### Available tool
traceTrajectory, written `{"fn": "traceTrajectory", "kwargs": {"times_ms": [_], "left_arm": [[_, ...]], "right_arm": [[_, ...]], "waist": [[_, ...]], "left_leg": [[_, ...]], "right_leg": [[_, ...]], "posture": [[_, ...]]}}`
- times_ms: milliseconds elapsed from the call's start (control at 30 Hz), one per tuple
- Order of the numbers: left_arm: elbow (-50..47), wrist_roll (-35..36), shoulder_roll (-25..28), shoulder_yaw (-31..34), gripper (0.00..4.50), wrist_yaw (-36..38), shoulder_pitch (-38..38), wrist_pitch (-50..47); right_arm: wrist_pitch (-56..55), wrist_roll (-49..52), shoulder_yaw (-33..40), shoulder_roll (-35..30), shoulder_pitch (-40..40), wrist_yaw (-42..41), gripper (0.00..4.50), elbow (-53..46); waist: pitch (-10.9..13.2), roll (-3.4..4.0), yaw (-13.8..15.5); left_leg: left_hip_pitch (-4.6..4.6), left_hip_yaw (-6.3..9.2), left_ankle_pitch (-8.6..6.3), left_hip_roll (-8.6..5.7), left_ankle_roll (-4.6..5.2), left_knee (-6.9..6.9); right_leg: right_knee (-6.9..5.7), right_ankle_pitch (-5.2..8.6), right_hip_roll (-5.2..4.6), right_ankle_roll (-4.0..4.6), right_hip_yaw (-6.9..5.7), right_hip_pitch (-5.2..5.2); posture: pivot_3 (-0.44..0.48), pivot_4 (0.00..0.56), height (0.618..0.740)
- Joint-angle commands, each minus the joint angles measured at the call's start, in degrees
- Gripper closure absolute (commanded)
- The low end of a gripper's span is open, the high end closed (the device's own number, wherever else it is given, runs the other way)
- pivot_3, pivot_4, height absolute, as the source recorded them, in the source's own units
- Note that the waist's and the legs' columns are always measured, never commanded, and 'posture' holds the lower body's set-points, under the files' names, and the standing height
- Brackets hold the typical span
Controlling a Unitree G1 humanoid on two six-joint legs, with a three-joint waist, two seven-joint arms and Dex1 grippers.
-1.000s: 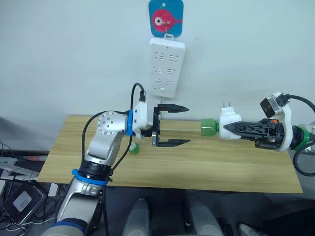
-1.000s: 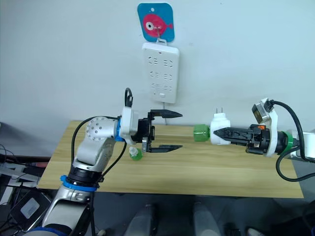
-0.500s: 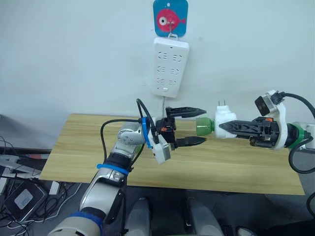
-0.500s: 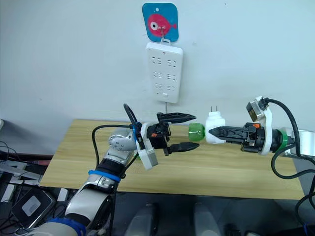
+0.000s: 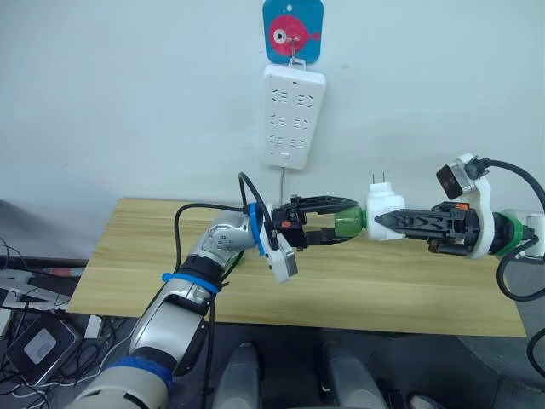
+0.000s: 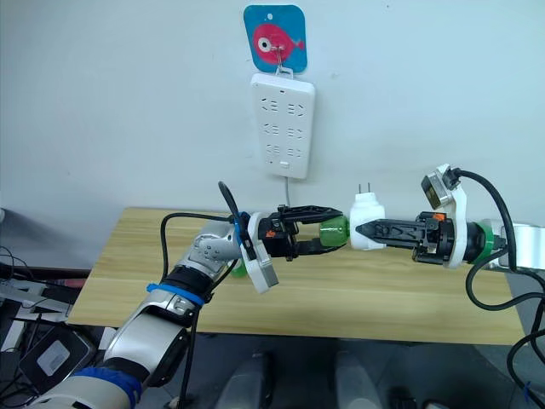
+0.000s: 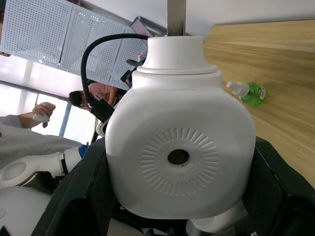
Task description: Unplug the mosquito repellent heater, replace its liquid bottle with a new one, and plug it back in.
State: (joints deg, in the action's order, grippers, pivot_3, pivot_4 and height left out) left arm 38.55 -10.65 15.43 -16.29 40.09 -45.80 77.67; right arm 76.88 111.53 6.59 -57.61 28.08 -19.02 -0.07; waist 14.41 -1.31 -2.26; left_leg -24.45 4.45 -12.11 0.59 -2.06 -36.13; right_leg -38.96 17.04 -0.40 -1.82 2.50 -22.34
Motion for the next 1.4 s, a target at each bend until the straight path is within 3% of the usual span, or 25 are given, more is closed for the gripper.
{"fn": "traceTrajectory", "kwargs": {"times_ms": [33, 167, 267, 333, 400, 567, 600, 767, 833, 933, 1000, 1067, 1200, 1333, 1400], "left_arm": [[-5.1, 13.4, 1.0, -5.6, 2.26, 5.2, 1.0, -10.0], [-24.3, 41.0, 4.4, -7.4, 2.26, 17.4, 5.2, -66.1], [-32.0, 60.1, 10.0, -6.2, 2.26, 17.0, 2.4, -105.9], [-27.7, 73.2, 10.0, -1.6, 2.26, 13.5, -1.2, -127.6], [-21.7, 81.0, 9.4, 2.5, 2.26, 14.1, -3.9, -141.4], [-18.2, 82.6, 7.8, 7.0, 2.26, 15.6, -5.0, -152.2], [-19.0, 82.2, 7.6, 7.5, 2.26, 16.1, -4.7, -152.6], [-19.9, 80.9, 5.3, 12.4, 0.58, 14.1, -3.9, -152.6], [-18.4, 79.1, 5.5, 14.4, 0.13, 12.7, -4.7, -151.3], [-18.0, 74.3, 6.4, 16.2, 0.03, 12.3, -5.3, -146.2], [-23.6, 68.1, 8.2, 14.7, 0.03, 15.9, -4.0, -138.0], [-30.1, 60.1, 9.7, 12.0, 0.03, 19.8, -1.7, -126.3], [-35.4, 41.1, 11.7, 7.2, 0.03, 29.9, 4.8, -91.6], [-27.0, 29.0, 8.3, 8.6, 0.03, 33.9, 8.3, -49.2], [-20.3, 25.1, 5.8, 10.1, 0.03, 32.5, 7.9, -29.8]], "right_arm": [[0.0, 1.5, 0.9, -0.5, 0.2, -0.5, 1.50, -1.4], [0.5, 1.5, 0.6, -1.6, 0.5, -1.3, 1.50, -1.7], [1.1, 1.5, 0.2, -3.2, 0.3, -2.8, 1.50, -3.0], [1.2, 1.5, -0.2, -3.7, -0.1, -3.5, 1.50, -3.9], [0.9, 1.5, -0.8, -4.0, -0.4, -3.8, 1.50, -4.8], [0.1, 1.5, -1.7, -4.3, -0.4, -4.1, 1.50, -5.2], [0.1, 1.5, -1.8, -4.4, -0.4, -4.2, 1.50, -5.1], [-0.1, 1.5, -1.8, -4.9, -0.3, -4.7, 1.50, -4.6], [-0.1, 1.5, -1.5, -5.1, -0.5, -5.2, 1.50, -4.2], [-0.2, 1.5, -0.8, -5.3, -1.1, -5.2, 1.50, -3.4], [-0.4, 1.5, -0.5, -5.3, -1.3, -4.9, 1.50, -2.6], [-0.4, 1.5, 0.0, -5.1, -1.1, -4.7, 1.50, -1.2], [0.4, 1.5, 0.9, -5.4, -1.1, -5.0, 1.50, 1.1], [1.0, 1.5, 1.6, -5.4, -1.5, -4.9, 1.50, 2.4], [1.1, 1.5, 1.6, -5.2, -1.7, -4.6, 1.50, 2.6]], "waist": [[0.0, 0.00, -0.1], [0.0, 0.01, -0.7], [0.0, 0.06, -1.4], [0.0, 0.10, -1.7], [0.1, 0.09, -2.1], [0.1, 0.08, -2.8], [0.1, 0.07, -2.8], [0.1, 0.07, -2.6], [0.1, 0.07, -2.4], [0.1, 0.07, -2.3], [0.1, 0.07, -2.3], [0.1, 0.07, -2.3], [0.1, 0.09, -1.8], [0.1, 0.09, -0.7], [0.1, 0.09, 0.0]], "left_leg": [[0.00, 0.00, 0.00, 0.00, 0.00, 0.00], [-0.03, 0.08, 0.00, 0.00, 0.00, 0.00], [-0.11, 0.30, 0.01, 0.08, -0.01, -0.05], [-0.07, 0.36, 0.01, 0.12, 0.00, -0.04], [-0.05, 0.36, 0.01, 0.13, 0.01, -0.05], [-0.05, 0.22, 0.00, 0.03, 0.02, -0.03], [-0.04, 0.20, 0.01, 0.03, 0.01, -0.03], [-0.04, 0.20, 0.01, 0.11, 0.00, -0.04], [-0.04, 0.18, 0.02, 0.11, 0.00, -0.04], [-0.05, 0.12, 0.01, 0.07, 0.00, -0.04], [-0.05, 0.13, 0.02, 0.08, -0.01, -0.04], [-0.05, 0.10, 0.02, 0.09, -0.01, -0.02], [-0.01, -0.02, 0.11, 0.08, -0.18, 0.03], [0.01, -0.06, 0.02, 0.09, -0.02, 0.00], [-0.01, -0.07, 0.02, 0.08, -0.02, -0.04]], "right_leg": [[0.00, 0.00, 0.00, 0.00, 0.00, 0.00], [-0.02, 0.00, -0.02, 0.00, -0.04, 0.00], [-0.03, 0.01, 0.04, 0.01, -0.19, -0.03], [-0.05, 0.02, 0.15, 0.00, -0.23, -0.02], [-0.06, 0.04, 0.23, -0.03, -0.25, -0.01], [-0.04, 0.10, 0.27, -0.14, -0.15, -0.04], [-0.05, 0.05, 0.27, -0.05, -0.14, -0.05], [-0.07, 0.05, 0.23, -0.04, -0.12, -0.06], [-0.06, 0.05, 0.21, -0.04, -0.11, -0.06], [-0.03, 0.04, 0.13, -0.04, -0.06, -0.06], [-0.03, 0.04, 0.13, -0.04, -0.07, -0.06], [-0.03, 0.04, 0.13, -0.04, -0.04, -0.07], [0.01, 0.03, 0.08, -0.02, 0.05, -0.07], [0.00, 0.02, 0.08, 0.00, 0.09, -0.06], [0.00, 0.00, 0.06, 0.02, 0.09, -0.06]], "posture": [[-0.094, 0.231, 0.740], [-0.096, 0.233, 0.740], [-0.090, 0.237, 0.740], [-0.090, 0.237, 0.740], [-0.088, 0.241, 0.740], [-0.091, 0.243, 0.740], [-0.094, 0.244, 0.740], [-0.098, 0.243, 0.740], [-0.095, 0.240, 0.740], [-0.095, 0.240, 0.740], [-0.095, 0.239, 0.740], [-0.088, 0.237, 0.740], [-0.078, 0.234, 0.740], [-0.071, 0.229, 0.740], [-0.074, 0.228, 0.740]]}}
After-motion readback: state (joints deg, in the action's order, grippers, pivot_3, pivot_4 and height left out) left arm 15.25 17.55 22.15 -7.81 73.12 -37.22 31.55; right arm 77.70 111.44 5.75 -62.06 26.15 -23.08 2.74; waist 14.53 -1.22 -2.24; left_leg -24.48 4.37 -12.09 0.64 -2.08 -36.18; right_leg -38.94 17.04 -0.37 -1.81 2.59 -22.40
